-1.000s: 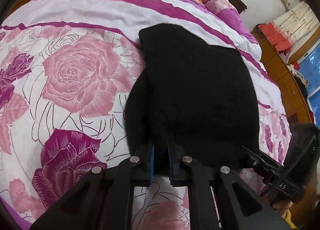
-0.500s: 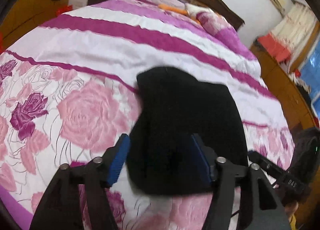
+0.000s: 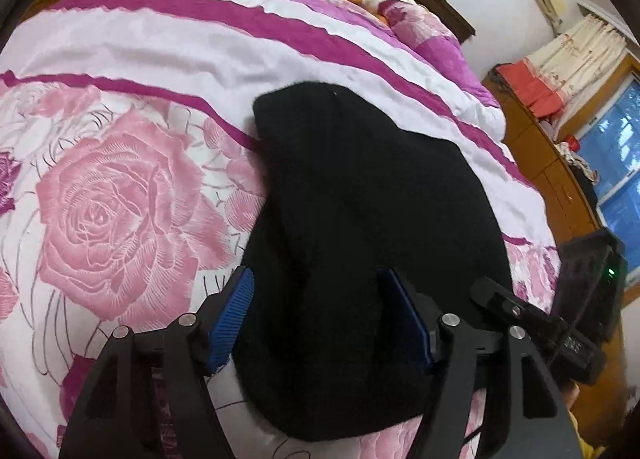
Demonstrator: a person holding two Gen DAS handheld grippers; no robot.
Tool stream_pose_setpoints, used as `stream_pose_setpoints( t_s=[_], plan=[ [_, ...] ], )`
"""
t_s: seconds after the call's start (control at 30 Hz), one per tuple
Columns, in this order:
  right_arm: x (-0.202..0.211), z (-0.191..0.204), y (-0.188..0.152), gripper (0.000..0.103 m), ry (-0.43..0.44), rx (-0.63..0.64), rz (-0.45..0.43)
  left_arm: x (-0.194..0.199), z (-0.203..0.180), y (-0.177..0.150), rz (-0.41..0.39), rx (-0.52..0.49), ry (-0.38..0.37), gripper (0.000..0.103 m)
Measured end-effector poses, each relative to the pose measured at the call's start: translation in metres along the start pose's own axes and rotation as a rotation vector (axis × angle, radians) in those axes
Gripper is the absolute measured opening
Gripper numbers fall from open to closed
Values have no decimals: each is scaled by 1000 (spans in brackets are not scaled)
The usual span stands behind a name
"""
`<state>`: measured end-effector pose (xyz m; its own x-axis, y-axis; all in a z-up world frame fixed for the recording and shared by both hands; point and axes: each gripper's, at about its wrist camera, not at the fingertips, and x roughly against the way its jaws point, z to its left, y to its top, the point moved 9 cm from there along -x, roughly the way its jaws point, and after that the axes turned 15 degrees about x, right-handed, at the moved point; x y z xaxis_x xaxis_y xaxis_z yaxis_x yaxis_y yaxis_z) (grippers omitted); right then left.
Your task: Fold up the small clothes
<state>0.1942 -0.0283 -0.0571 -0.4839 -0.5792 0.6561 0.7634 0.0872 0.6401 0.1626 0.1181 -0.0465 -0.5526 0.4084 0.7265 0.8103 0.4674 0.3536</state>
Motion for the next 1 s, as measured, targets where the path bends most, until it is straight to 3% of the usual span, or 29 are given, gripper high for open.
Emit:
stream_pose_setpoints(
  t_s=[0.17, 0.3, 0.47, 0.5, 0.63, 0.73, 0.87, 1.0],
  plan=[
    [-7, 4, 4, 84, 30, 11, -8, 9, -5, -12, 39, -32, -23, 64],
    [-11, 5, 5, 84, 38, 16, -4, -4, -10, -16, 56, -102, 23, 71],
    [-13, 7, 7, 80, 57, 16, -5, -11, -15, -14, 47, -86, -10, 74],
    [-14, 7, 8, 78, 63, 12, -7, -12, -17, -14, 48, -82, -15, 73],
    [-18, 12, 12, 57, 88, 7, -1, -11, -23, -16, 69, -63, -72, 47],
    [-8, 17, 19, 43, 94, 14, 0, -7, -30, -14, 83, -20, -101, 34],
    [21, 26, 27, 38, 108, 14, -21, 10, -50, -20, 81, -2, -144, 31],
    [65, 33, 23, 38, 109, 39, -23, 31, -79, -46, 88, -36, -174, 29]
  ],
)
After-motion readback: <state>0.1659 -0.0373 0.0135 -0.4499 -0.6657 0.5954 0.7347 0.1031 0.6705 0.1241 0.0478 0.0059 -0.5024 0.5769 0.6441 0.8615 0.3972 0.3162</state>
